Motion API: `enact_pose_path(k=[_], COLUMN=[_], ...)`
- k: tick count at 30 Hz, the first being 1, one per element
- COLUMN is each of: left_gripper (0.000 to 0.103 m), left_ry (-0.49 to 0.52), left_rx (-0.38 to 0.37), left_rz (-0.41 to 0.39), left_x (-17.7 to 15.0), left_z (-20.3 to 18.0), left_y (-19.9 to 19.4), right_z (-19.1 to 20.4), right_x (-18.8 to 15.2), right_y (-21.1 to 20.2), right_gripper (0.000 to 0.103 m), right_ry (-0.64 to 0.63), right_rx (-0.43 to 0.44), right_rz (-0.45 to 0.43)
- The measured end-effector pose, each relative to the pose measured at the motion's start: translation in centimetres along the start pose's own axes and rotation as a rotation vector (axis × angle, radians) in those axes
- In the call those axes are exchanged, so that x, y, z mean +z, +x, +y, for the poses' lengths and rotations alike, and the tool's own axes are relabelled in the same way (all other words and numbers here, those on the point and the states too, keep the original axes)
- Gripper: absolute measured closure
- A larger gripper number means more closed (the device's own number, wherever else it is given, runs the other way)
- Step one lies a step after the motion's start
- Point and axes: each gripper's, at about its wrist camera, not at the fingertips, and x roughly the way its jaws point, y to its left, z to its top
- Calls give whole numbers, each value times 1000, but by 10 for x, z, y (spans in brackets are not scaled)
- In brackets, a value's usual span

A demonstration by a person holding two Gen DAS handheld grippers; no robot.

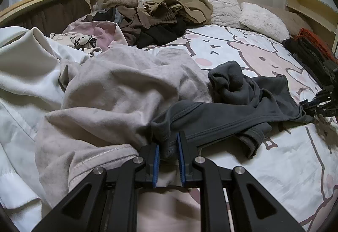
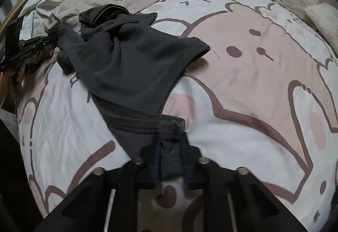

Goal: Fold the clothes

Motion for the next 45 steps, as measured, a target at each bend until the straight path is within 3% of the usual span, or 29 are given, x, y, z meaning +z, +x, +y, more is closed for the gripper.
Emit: enact_pose_path(k=[4, 9, 11, 13, 19, 21, 27, 32, 35, 38, 43, 45], left_gripper=[88, 88, 77, 49, 47, 47, 47, 47, 51, 54, 89, 96], left_ry=[-2, 69, 126, 181, 412, 525, 1091, 1453, 1567, 1617, 1639, 1613], left_rx=[-35, -149, -181, -195, -127, -85, 149, 221, 241, 293, 340, 339], left_rz=[-14, -44, -61, -77, -135, -148, -142, -77, -79, -96, -108, -96], left_x=[0, -1, -5, -11, -35, -45, -83, -113, -117, -110, -105, -103], left_z=[-3, -23, -37, -51, -90, -101, -131, -131, -135, -142, -147, -147], left_y=[-10, -32, -39, -44, -56, -55, -31, -6, 7, 23, 46, 50], right_z=[4, -5, -11, -18, -23, -23, -16, -18, -25, -30, -30, -30], right_x=[-2, 5, 9, 15, 39, 47, 52, 43, 38, 36, 32, 30], right_y=[-30, -92, -117, -138, -169, -173, -172, -169, -165, -162, -160, -160], right_gripper=[93, 94, 94, 94, 94, 94, 94, 94, 94, 94, 94, 94], right_ry=[35, 108, 134, 162, 203, 201, 189, 210, 232, 248, 234, 228], right_rx=[-46, -130, -168, -196, -225, -231, -260, -238, -230, -221, -231, -233], right_rz=[-79, -238, -289, -318, -305, -294, -277, -279, -273, -275, -276, -274])
